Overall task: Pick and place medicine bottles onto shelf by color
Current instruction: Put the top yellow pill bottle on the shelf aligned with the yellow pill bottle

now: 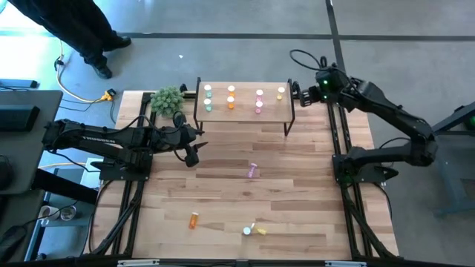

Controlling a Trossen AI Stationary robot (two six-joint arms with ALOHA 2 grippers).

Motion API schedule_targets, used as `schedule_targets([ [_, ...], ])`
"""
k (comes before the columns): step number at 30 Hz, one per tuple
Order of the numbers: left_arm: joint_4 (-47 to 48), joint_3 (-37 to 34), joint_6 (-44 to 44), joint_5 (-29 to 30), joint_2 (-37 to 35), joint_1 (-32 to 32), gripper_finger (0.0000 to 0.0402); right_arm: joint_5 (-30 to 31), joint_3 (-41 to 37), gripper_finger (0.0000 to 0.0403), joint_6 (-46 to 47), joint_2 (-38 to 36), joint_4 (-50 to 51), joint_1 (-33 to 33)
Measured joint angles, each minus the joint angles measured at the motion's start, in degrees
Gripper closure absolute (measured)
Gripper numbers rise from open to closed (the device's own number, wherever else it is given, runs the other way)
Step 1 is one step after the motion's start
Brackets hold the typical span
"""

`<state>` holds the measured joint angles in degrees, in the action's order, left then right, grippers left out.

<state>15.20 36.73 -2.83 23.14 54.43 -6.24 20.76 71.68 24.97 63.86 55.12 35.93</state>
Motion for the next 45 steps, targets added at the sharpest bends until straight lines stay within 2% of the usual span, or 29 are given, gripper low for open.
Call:
schedule_targets([
  [20, 0.0, 0.0, 0.0, 0.0, 0.0, 0.0, 0.0211, -4.5, 9.2, 0.0302, -4.5, 14.2, -0.1, -10.0],
  [30, 0.0, 0.0, 0.0, 0.0, 0.0, 0.0, 0.0211, -6.2, 9.8, 0.0302, -6.0, 19.6, -0.1, -10.2],
  [45, 0.0, 0.0, 0.0, 0.0, 0.0, 0.0, 0.0211, -7.5, 9.7, 0.0302, -5.5, 21.7, 0.0, -9.8],
])
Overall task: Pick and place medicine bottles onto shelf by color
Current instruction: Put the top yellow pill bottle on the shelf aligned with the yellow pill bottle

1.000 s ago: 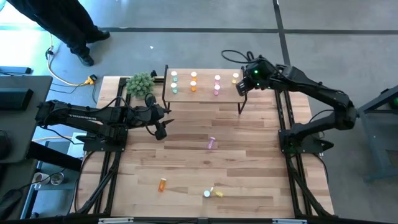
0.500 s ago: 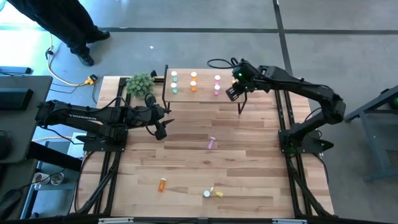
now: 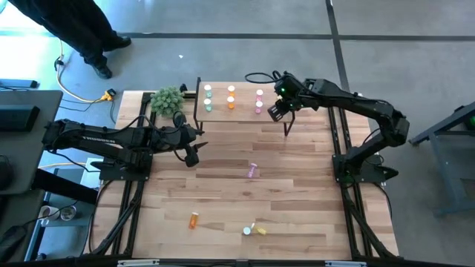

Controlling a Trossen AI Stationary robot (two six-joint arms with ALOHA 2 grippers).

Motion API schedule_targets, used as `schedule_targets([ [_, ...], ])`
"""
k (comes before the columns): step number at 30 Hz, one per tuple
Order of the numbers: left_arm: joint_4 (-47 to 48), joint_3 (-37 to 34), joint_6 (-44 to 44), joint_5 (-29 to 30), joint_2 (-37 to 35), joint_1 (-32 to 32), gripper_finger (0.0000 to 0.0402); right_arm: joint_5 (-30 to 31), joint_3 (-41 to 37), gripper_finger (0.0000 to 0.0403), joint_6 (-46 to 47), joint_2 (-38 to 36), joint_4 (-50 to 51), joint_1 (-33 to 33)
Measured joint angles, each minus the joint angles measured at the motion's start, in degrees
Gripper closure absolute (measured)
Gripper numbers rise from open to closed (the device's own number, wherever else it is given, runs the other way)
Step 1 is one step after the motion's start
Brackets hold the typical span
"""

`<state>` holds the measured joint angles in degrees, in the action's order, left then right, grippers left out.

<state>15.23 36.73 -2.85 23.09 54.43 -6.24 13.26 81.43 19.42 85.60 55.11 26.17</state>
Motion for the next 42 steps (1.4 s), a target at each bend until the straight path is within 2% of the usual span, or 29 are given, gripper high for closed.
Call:
schedule_targets([
  [23, 0.0, 0.0, 0.0, 0.0, 0.0, 0.0, 0.0211, 0.3, -0.1, 0.0301, -0.4, 1.5, 0.5, 0.5],
  [33, 0.0, 0.0, 0.0, 0.0, 0.0, 0.0, 0.0211, 0.2, -0.1, 0.0250, -1.5, 1.5, 1.0, 0.5],
  [42, 0.0, 0.0, 0.0, 0.0, 0.0, 0.0, 0.0211, 0.2, -0.1, 0.0245, -1.9, 1.5, 0.3, 0.5],
])
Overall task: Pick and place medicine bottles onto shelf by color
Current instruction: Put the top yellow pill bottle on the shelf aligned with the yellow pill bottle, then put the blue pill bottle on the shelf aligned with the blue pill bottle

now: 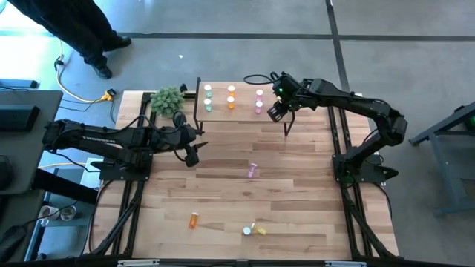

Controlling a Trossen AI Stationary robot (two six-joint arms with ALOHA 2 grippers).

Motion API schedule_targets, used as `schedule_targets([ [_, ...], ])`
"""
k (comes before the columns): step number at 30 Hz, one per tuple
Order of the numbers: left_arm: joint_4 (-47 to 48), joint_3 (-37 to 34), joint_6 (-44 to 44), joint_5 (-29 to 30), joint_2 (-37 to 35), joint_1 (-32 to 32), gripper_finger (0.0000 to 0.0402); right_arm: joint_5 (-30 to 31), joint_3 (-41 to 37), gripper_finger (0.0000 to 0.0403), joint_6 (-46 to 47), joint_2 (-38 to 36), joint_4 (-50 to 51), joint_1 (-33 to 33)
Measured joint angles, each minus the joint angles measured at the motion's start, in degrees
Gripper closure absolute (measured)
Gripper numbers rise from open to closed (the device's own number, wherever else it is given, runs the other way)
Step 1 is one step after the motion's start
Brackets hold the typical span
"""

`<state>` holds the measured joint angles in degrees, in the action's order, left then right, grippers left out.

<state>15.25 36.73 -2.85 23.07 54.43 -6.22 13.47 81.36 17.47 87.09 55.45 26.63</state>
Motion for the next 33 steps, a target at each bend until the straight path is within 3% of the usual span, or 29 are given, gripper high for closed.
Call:
schedule_targets([
  [21, 0.0, 0.0, 0.0, 0.0, 0.0, 0.0, 0.0211, 0.9, 0.0, 0.0245, -2.2, -1.4, -1.0, 0.0],
  [33, 2.2, 0.0, -2.3, -2.6, 0.0, 0.0, 0.0211, 1.4, 0.0, 0.0245, -2.6, -8.2, -2.9, -1.1],
])
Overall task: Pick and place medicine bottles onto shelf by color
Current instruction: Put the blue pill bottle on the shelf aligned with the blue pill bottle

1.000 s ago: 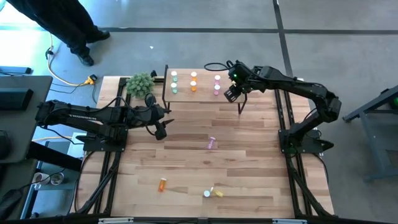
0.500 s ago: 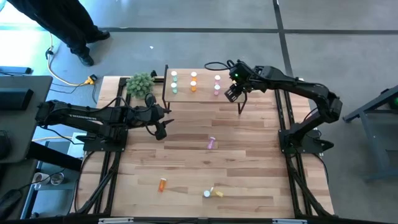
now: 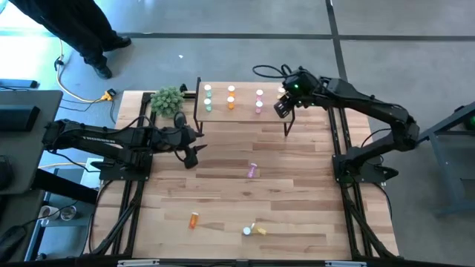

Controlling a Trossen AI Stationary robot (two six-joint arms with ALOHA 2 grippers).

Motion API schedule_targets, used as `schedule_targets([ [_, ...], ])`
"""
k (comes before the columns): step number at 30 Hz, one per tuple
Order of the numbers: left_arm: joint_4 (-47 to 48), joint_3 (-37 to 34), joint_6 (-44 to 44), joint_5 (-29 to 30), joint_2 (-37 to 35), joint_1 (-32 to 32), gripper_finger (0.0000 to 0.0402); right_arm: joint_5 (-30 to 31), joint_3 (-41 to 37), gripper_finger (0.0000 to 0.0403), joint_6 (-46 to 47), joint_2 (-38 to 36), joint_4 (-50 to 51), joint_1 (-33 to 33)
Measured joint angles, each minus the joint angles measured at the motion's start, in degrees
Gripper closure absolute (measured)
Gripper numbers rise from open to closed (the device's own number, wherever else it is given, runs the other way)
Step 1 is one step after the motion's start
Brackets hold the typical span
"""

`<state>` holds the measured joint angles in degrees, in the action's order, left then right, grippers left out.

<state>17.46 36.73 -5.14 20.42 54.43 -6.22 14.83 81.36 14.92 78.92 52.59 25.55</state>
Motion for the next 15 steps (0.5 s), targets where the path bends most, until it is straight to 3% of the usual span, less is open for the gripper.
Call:
schedule_targets([
  [8, 6.5, 0.0, -10.4, -6.2, 0.0, 0.2, 0.0211, 0.0, 0.0, 0.0245, 0.0, -2.2, 1.8, -5.8],
  [15, 10.8, 0.0, -15.9, -6.5, 0.4, 3.8, 0.0211, -0.4, -3.9, 0.0245, 3.2, -2.3, 2.5, -13.1],
])
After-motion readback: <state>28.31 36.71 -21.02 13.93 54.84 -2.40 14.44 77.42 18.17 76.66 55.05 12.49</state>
